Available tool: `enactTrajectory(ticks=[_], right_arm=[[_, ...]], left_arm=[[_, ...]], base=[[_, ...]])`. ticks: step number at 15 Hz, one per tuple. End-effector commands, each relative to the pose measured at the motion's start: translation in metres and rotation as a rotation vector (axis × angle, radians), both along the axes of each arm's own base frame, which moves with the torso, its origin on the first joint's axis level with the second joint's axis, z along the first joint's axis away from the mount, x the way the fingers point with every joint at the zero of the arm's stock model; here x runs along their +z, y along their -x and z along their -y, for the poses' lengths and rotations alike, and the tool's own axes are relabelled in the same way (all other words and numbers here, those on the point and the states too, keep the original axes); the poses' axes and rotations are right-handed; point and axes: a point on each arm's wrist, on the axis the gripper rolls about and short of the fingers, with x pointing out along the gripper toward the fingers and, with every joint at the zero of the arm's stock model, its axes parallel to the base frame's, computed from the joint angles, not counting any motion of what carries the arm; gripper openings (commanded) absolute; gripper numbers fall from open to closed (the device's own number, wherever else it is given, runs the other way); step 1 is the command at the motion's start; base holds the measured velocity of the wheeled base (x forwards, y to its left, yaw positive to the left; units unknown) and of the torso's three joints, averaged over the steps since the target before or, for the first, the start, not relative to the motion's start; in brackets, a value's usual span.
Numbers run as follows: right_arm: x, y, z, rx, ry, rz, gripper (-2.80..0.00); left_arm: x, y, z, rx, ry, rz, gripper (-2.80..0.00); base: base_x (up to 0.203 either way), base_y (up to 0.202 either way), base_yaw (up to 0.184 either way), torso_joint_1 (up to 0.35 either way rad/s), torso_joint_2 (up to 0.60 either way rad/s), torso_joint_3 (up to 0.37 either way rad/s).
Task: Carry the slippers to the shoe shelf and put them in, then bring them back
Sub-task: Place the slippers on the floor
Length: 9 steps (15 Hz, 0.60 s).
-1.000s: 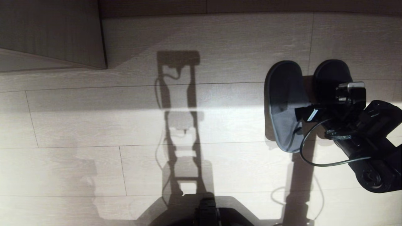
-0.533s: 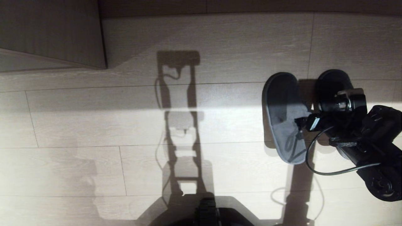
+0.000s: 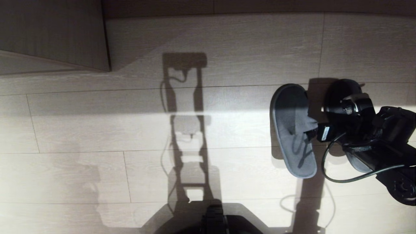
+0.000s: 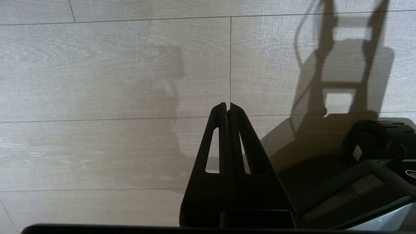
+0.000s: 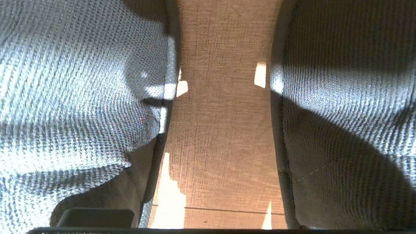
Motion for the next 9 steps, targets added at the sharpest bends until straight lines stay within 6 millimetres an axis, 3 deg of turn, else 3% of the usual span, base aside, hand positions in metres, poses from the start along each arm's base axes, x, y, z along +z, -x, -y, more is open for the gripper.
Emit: enactTrajectory(ticks=[1,9], right_arm=[[0.005,0.003,0.0,0.0,0.001,0.015,0.0],[-0.006,0.009,-0.002,0.042,-0.042,-0.086,0.0]], left_arm=[[0.0,0.0,0.0,0.0,0.001,-0.001,-2.8],[0.0,0.0,0.0,0.0,0.0,0.0,-2.8]], base=[[0.0,0.0,0.0,0.0,0.0,0.0],[0.0,0.0,0.0,0.0,0.0,0.0]])
